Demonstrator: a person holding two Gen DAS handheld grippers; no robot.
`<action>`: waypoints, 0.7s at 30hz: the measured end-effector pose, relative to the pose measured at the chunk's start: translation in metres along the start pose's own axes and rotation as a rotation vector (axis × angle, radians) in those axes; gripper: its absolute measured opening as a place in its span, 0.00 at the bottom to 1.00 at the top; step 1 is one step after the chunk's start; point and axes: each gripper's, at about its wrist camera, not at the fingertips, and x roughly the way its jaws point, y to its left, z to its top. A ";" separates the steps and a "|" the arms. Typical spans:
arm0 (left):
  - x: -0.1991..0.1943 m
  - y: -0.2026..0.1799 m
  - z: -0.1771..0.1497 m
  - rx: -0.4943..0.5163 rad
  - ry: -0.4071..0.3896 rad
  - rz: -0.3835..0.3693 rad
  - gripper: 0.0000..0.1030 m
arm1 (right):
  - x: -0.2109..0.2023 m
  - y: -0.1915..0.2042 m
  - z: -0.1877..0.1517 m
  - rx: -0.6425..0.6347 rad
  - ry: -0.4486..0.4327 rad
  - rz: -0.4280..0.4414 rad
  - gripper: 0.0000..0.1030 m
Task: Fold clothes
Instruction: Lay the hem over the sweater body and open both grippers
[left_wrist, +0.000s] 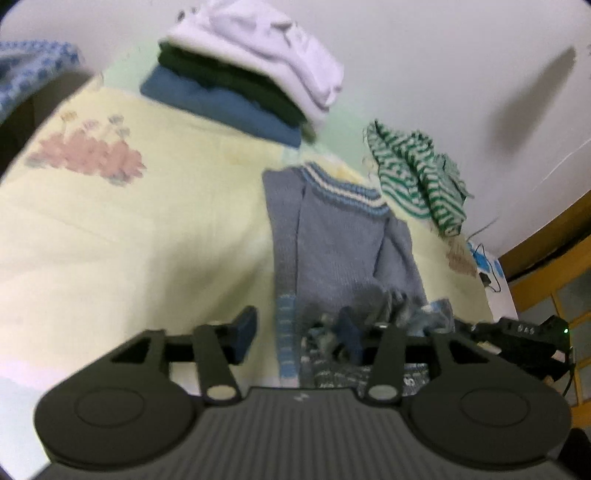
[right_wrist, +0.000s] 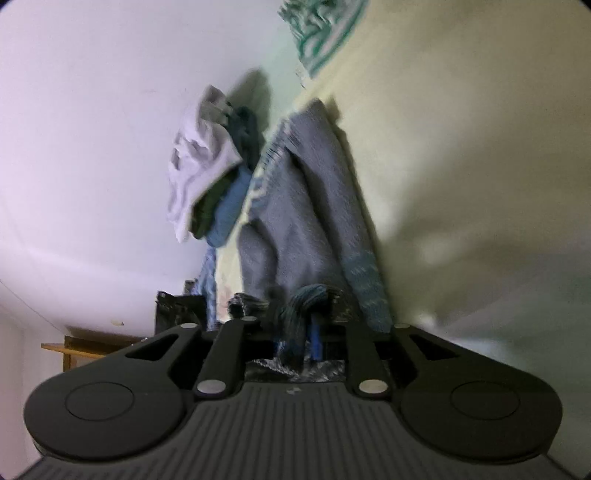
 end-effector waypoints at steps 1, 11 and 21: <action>0.003 -0.004 -0.004 0.014 0.011 -0.003 0.60 | -0.004 0.003 0.000 -0.006 -0.024 0.011 0.29; 0.028 -0.040 -0.041 0.156 0.121 -0.025 0.66 | -0.039 0.038 -0.005 -0.235 -0.151 -0.095 0.52; 0.020 -0.044 -0.063 0.124 0.097 0.056 0.32 | 0.016 0.052 -0.056 -0.644 -0.051 -0.395 0.24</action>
